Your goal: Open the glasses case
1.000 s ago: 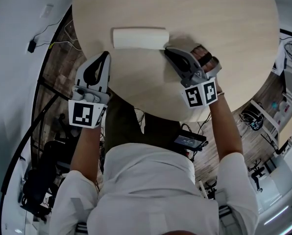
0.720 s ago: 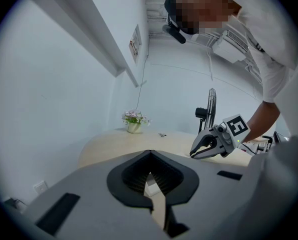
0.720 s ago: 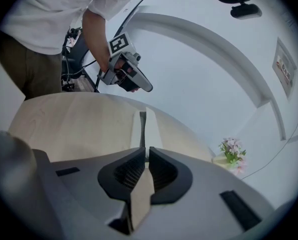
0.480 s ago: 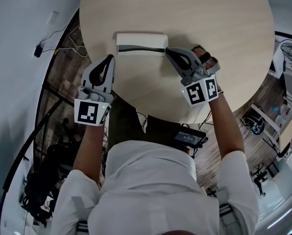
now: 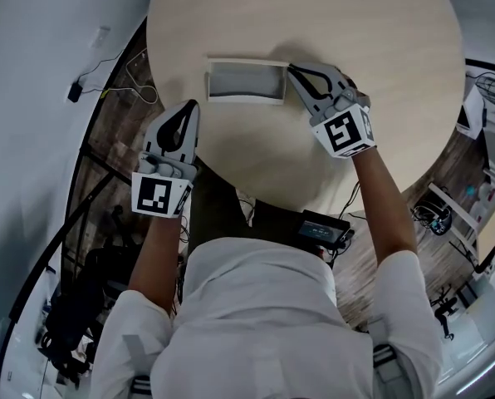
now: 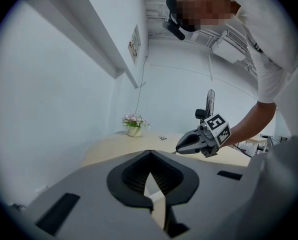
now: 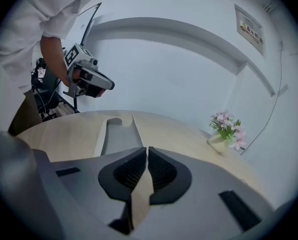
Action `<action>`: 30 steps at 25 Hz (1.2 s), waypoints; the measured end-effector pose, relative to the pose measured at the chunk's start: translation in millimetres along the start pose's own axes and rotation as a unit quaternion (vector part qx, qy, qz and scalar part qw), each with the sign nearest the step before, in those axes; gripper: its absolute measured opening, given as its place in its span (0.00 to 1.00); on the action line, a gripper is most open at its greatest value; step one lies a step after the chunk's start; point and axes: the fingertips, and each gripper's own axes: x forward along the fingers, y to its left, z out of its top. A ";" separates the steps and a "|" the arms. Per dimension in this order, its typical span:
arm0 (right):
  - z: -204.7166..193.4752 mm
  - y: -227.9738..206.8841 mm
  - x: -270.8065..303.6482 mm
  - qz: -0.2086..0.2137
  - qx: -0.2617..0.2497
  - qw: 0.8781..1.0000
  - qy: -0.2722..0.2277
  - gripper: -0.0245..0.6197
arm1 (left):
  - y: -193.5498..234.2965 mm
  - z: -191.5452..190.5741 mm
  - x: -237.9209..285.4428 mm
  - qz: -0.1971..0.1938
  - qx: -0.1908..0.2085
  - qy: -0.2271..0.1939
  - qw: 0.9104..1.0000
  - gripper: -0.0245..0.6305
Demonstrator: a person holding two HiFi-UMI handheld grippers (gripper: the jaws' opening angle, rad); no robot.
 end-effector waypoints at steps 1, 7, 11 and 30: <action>-0.8 -3.1 1.9 -0.002 0.005 1.000 0.002 0.09 | 0.6 0.1 0.2 0.000 0.000 0.002 1.000 0.06; -3.7 -15.5 12.4 -0.003 0.054 0.999 0.002 0.09 | 2.9 3.2 0.7 -0.001 0.001 0.000 1.000 0.06; -6.9 -23.0 17.6 -0.005 0.081 0.997 0.009 0.09 | 2.3 5.3 0.6 -0.002 -0.002 -0.002 1.000 0.06; -5.8 -22.6 11.7 -0.011 0.116 0.993 0.011 0.09 | -1.5 18.3 -5.8 -0.011 0.000 -0.010 1.000 0.06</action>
